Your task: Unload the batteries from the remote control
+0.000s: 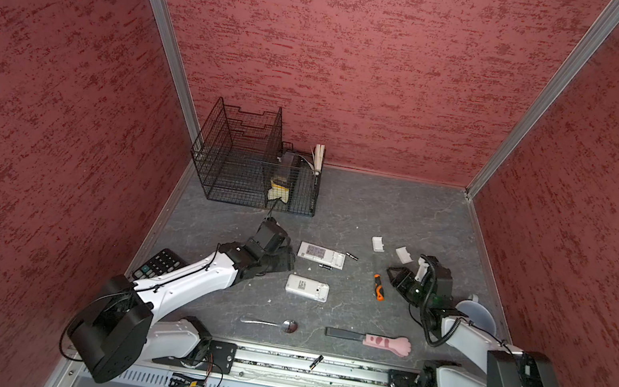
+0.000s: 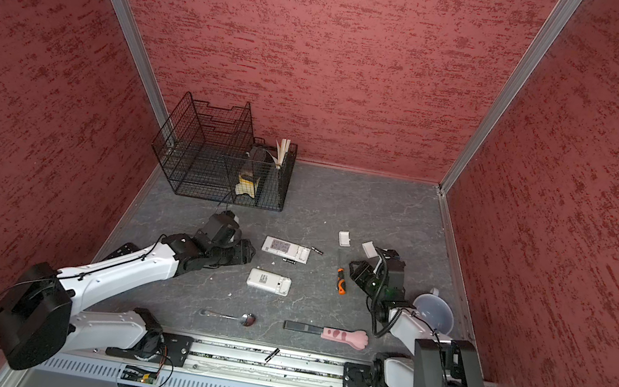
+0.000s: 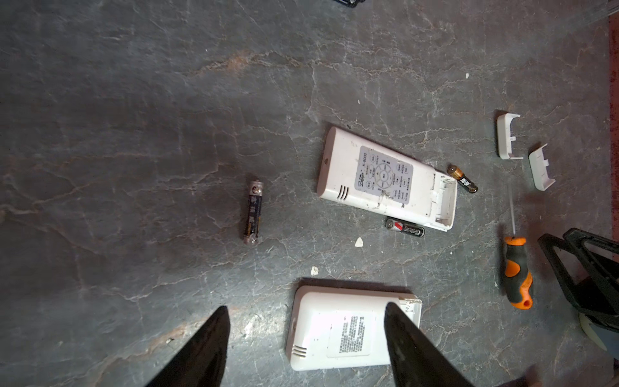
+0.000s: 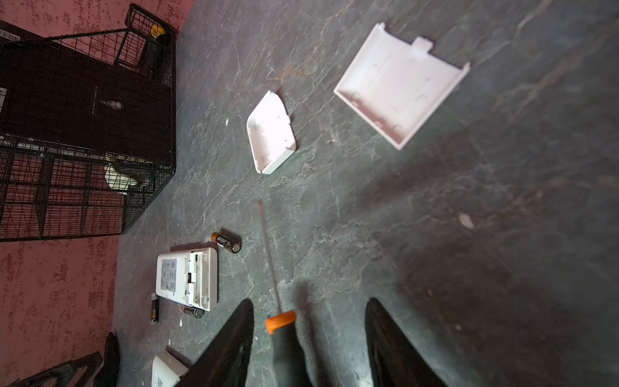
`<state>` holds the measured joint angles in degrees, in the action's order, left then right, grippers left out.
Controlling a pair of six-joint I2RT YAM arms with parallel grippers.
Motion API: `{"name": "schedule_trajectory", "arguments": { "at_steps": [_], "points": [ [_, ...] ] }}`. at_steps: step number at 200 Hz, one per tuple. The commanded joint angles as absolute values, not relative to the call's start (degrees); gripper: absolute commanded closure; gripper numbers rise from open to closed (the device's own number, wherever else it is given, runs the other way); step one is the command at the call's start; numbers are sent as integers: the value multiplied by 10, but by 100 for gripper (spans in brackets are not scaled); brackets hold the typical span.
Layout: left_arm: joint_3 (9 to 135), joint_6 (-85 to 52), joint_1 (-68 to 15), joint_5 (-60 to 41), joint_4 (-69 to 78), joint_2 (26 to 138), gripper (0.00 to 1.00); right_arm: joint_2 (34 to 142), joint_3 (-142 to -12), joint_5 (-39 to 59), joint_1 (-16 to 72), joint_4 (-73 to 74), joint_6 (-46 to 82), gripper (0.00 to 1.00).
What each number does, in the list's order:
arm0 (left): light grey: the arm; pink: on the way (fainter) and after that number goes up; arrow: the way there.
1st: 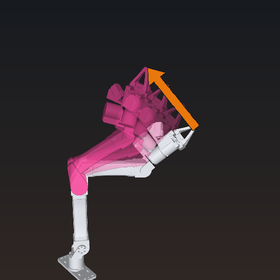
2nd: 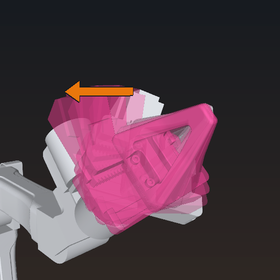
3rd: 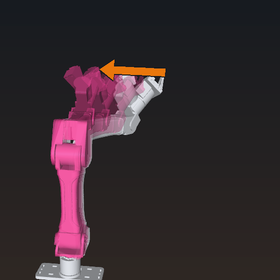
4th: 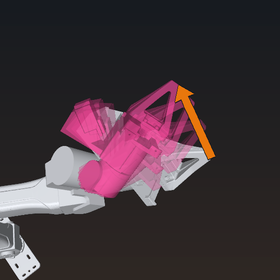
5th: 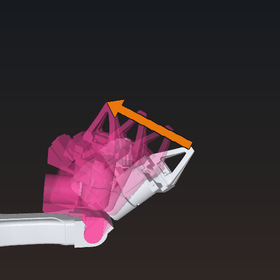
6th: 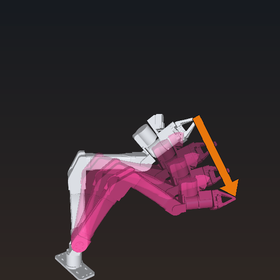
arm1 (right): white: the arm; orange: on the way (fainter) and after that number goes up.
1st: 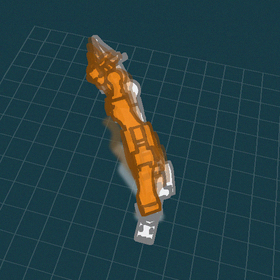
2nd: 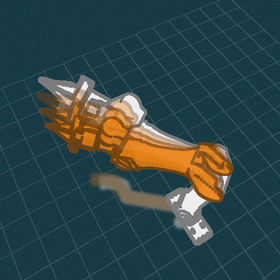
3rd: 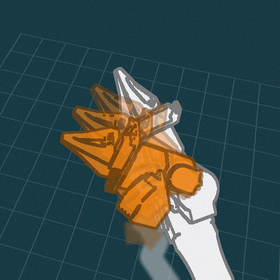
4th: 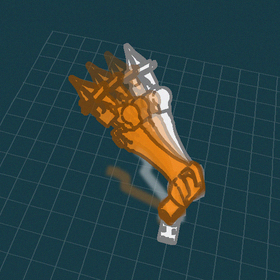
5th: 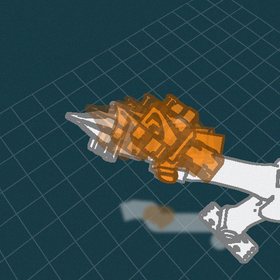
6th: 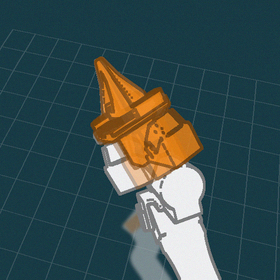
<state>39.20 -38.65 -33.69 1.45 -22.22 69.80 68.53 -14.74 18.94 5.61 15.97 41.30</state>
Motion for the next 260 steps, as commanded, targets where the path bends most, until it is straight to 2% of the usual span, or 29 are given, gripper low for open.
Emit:
{"name": "schedule_trajectory", "arguments": {
  "at_steps": [1,31,37,62,69,85,88,109,132,190,224,260],
  "points": [
    [392,-373,-322,13,-221,683,27,665,-174,168,54,131,396,44],
    [397,-362,-287,18,-224,669,22,636,-186,159,54,100,379,43],
    [397,-362,-279,24,-223,667,15,629,-188,157,54,97,375,43],
    [397,-356,-254,69,-218,655,0,600,-188,150,54,101,359,36],
    [397,-351,-250,88,-217,652,0,589,-186,147,54,106,352,23],
    [404,-337,-246,136,-218,645,0,559,-185,133,54,105,341,3],
    [406,-334,-247,147,-218,645,0,553,-185,129,54,104,338,2],
    [417,-311,-241,214,-216,638,1,508,-183,88,54,98,321,1],
    [427,-270,-220,242,-203,638,1,461,-171,40,54,110,296,1],
    [345,-111,-206,357,-3,600,1,373,-143,-98,54,132,232,1],
    [286,-66,-153,342,122,604,0,379,-143,-171,54,156,191,1],
    [255,-60,-80,253,203,643,0,420,-119,-197,54,246,134,1]
  ]
}}
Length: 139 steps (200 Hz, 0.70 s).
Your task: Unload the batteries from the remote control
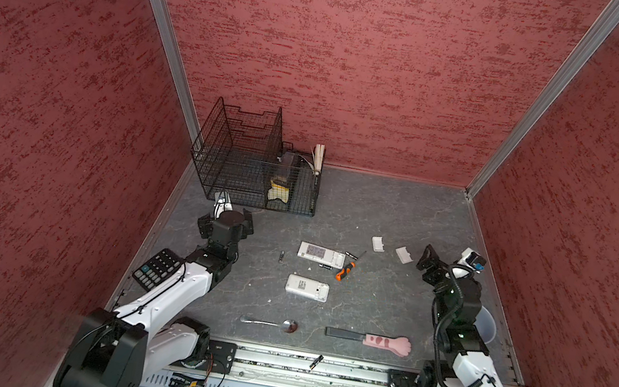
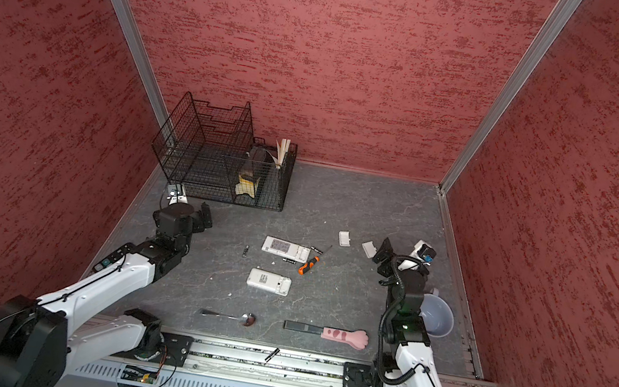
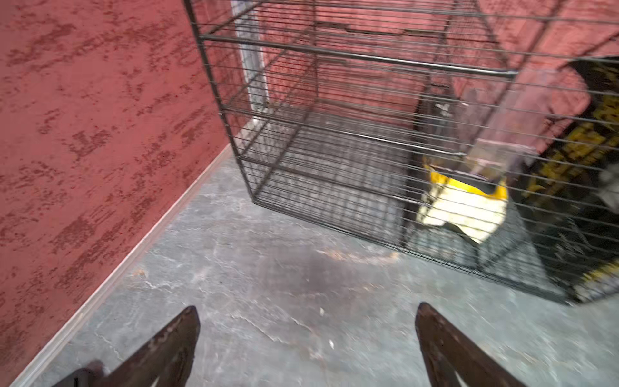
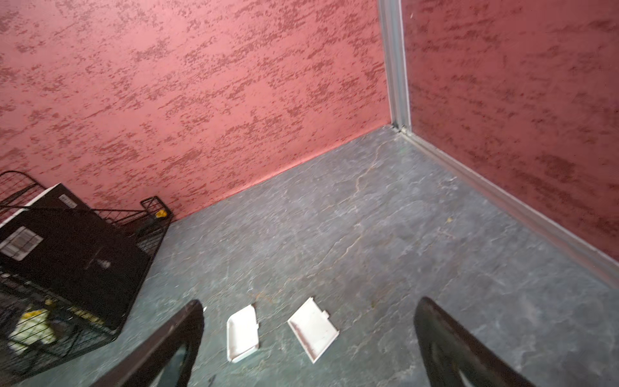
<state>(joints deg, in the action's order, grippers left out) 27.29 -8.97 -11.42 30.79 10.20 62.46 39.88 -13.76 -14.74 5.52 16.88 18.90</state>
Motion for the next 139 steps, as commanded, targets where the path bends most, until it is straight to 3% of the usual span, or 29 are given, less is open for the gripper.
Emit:
{"name": "schedule_trajectory", "arguments": {
  "at_steps": [1,77,139],
  "points": [
    [254,-60,-78,251,206,644,0,421,-119,-198,54,247,134,1],
    [220,-25,-28,164,403,767,1,549,-79,-208,54,442,37,1],
    [223,12,-29,106,461,826,1,702,-85,-194,50,603,-4,1]
  ]
}}
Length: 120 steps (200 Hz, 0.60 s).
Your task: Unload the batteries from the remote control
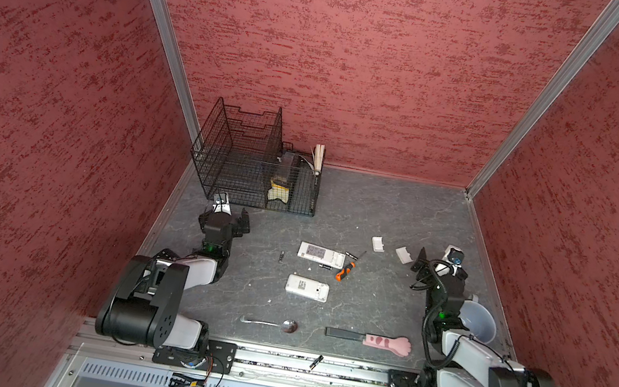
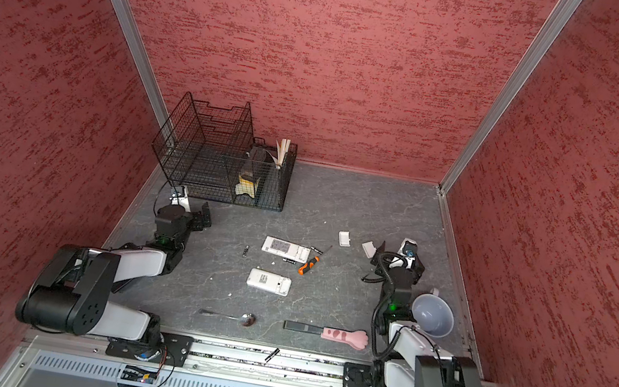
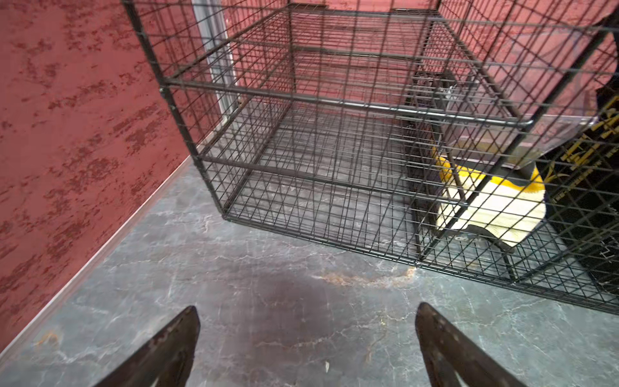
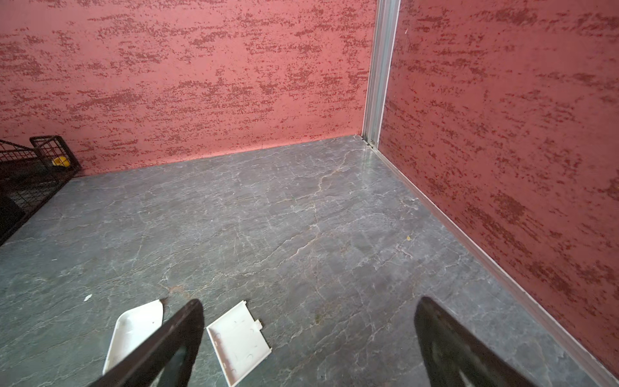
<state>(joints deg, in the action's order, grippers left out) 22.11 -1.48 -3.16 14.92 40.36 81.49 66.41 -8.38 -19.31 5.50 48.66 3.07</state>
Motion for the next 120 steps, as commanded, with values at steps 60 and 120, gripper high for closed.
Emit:
{"name": "schedule_trajectory", "arguments": {
  "at_steps": [60,120],
  "points": [
    [198,10,-20,87,528,849,1,814,-109,-145,-10,701,37,1],
    [198,4,-15,88,556,883,0,890,-96,-106,-34,788,51,1]
  ]
}}
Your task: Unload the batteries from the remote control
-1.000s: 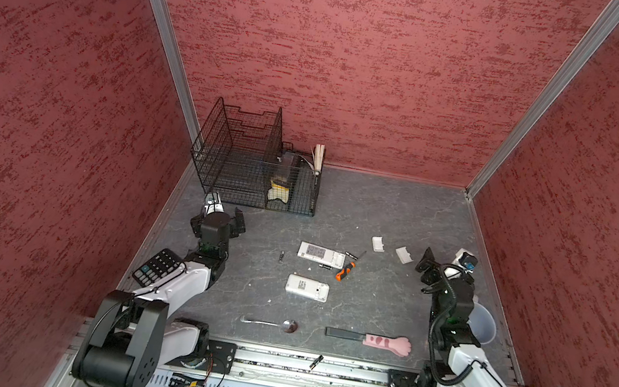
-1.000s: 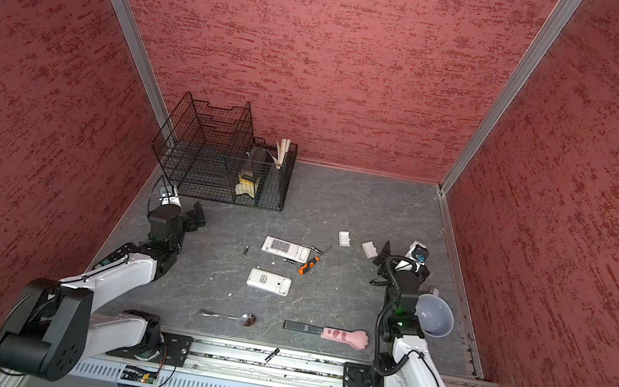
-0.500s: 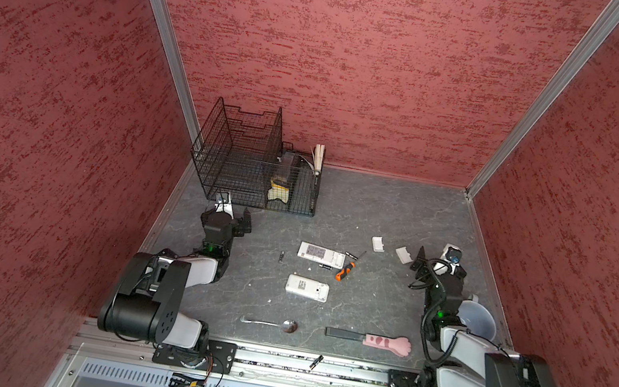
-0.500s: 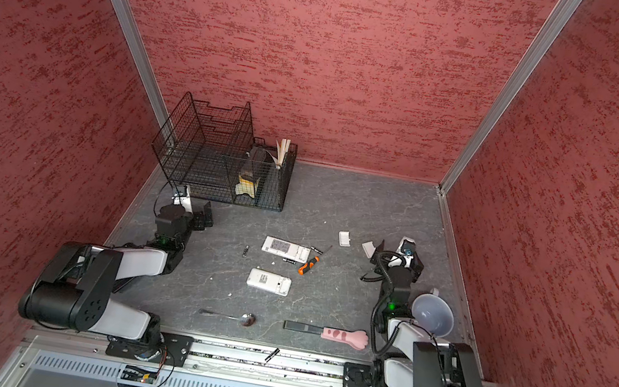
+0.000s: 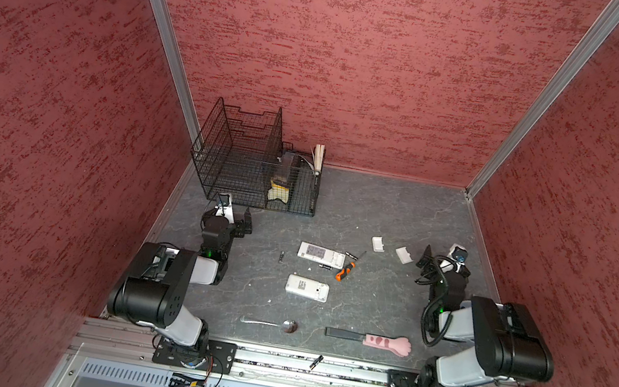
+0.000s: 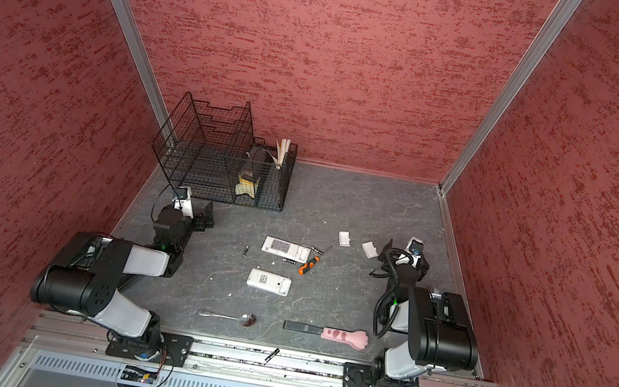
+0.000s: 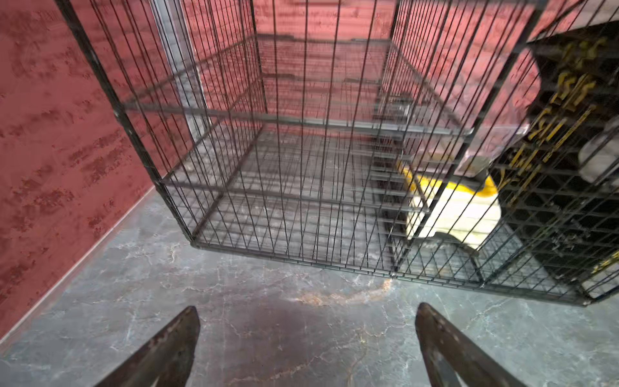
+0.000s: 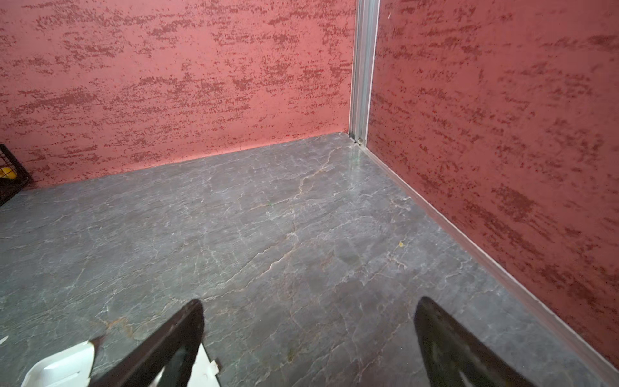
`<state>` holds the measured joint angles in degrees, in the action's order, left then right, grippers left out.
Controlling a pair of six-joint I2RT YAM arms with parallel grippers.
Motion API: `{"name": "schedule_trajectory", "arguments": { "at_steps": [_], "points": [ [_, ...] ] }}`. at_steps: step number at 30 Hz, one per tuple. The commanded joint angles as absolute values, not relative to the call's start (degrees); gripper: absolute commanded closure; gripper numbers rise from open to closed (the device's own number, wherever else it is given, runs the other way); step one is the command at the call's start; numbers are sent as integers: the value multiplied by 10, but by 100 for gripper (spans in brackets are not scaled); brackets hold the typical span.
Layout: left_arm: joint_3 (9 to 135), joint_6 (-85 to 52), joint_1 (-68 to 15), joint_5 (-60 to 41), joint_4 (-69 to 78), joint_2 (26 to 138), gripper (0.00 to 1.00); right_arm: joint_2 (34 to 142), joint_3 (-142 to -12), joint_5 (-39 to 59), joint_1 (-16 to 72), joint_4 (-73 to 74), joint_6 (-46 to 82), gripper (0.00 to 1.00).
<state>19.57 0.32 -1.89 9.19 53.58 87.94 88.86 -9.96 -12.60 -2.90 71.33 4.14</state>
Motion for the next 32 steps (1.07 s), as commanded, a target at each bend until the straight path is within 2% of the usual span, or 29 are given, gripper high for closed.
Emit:
{"name": "schedule_trajectory", "arguments": {
  "at_steps": [1,7,32],
  "points": [
    [198,3,-15,87,554,883,0,889,-97,-106,-34,785,51,1],
    [202,0,-10,83,547,882,0,885,-152,-99,-32,679,44,1],
    [211,-8,9,40,524,879,1,887,-152,-105,-26,684,38,1]
  ]
}}
